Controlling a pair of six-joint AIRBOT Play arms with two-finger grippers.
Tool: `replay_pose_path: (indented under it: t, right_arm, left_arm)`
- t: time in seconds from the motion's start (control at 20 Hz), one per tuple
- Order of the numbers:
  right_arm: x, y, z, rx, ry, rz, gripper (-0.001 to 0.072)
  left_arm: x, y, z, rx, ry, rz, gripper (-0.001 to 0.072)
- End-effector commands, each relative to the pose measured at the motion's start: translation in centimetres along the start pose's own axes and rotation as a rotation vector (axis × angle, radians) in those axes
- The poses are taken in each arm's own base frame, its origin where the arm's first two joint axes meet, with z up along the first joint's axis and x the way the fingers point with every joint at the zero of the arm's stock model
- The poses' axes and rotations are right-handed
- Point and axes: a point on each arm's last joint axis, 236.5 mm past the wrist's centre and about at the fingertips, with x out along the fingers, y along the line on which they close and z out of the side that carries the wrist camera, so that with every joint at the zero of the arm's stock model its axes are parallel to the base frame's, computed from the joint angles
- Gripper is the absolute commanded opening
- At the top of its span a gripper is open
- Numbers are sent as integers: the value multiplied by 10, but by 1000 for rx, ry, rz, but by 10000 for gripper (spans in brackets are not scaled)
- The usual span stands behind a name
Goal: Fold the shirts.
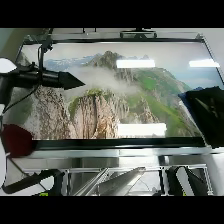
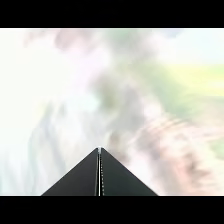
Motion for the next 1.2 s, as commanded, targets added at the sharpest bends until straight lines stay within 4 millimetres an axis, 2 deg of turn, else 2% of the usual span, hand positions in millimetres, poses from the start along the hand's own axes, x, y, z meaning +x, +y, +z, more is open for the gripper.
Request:
replay_pose_path:
  t: [0.0,0.1,0.15,0.25,0.3,0.4,0.5,0.75,1.15]
  right_arm:
    - [29,80,-82,-226,228,172,19]
    - [37,94,-141,-295,367,229,19]
    - [42,93,-170,-312,430,246,19]
    - [54,82,-207,-307,495,249,19]
    - [62,75,-215,-287,499,239,20]
    - [71,70,-217,-271,495,227,19]
    - [76,71,-212,-255,475,228,20]
    - [78,69,-212,-250,477,224,20]
    - [78,69,-212,-249,478,223,20]
  left_arm:
    - [-8,-12,-56,-58,9,50,4]
    - [-2,-15,-104,-111,36,44,4]
    - [2,-14,-126,-136,43,45,4]
    - [10,-8,-164,-186,31,55,4]
    - [13,-8,-180,-205,35,56,4]
    - [16,-8,-199,-222,34,57,5]
    - [16,-9,-204,-230,14,63,5]
    - [10,-15,-197,-203,-54,78,5]
    - [10,-13,-193,-203,-70,86,6]
